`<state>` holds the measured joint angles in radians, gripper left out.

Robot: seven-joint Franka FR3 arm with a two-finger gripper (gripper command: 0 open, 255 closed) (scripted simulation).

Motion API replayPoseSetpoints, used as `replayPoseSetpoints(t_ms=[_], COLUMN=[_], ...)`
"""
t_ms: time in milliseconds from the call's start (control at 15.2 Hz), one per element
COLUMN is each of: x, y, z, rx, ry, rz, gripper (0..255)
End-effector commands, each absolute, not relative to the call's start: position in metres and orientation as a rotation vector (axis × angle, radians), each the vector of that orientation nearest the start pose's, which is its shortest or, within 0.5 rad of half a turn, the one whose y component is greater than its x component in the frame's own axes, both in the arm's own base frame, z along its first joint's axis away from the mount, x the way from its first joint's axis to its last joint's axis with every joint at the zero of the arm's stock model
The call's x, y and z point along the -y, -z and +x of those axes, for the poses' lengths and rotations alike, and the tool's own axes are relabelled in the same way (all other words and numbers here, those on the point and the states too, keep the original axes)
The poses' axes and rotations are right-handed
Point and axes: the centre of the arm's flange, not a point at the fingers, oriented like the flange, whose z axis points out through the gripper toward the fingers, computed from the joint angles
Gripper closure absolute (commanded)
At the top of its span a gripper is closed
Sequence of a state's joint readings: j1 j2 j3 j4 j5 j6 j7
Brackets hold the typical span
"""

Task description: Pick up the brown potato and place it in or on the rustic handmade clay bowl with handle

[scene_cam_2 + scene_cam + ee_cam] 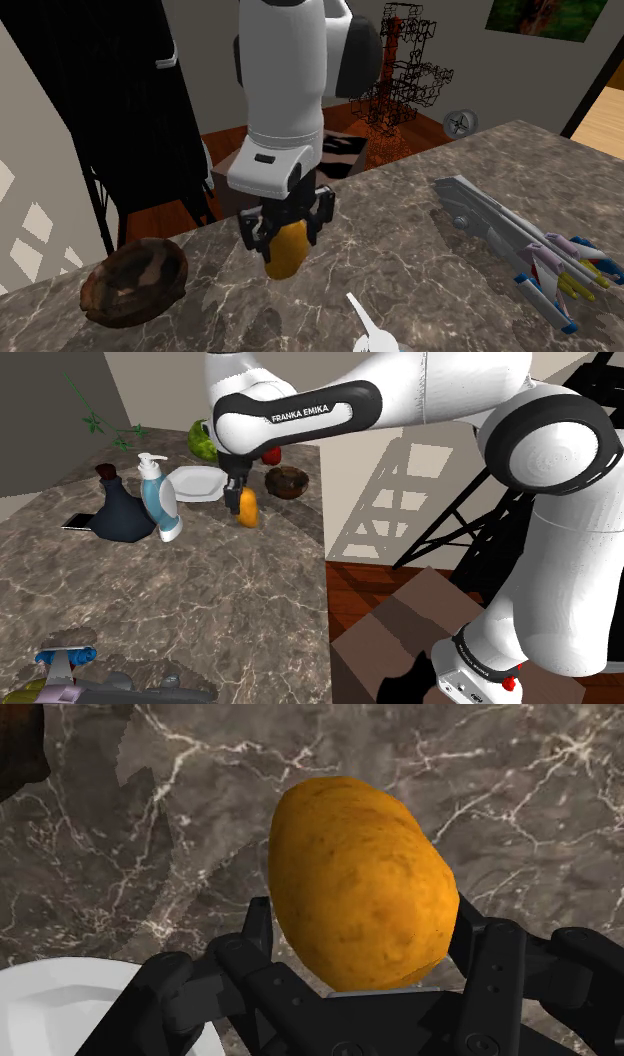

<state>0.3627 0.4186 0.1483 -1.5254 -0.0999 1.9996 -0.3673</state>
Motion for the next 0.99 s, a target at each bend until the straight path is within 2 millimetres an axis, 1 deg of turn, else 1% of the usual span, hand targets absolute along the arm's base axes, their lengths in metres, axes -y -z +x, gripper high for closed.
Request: replayPoseSetpoints(t_ms=[0,792,858,924], x=[-0.318,-0.318,-0.318,-0.306], y=[-0.437,-0.500,-0.503,-0.503], z=[0.609,0.609,0.609,0.616], rx=[1.382,1.382,1.382,1.382], ry=[0.099,0.099,0.099,0.099], rz=[-2.851,-2.851,-2.851,-2.851], gripper=[255,255,255,255])
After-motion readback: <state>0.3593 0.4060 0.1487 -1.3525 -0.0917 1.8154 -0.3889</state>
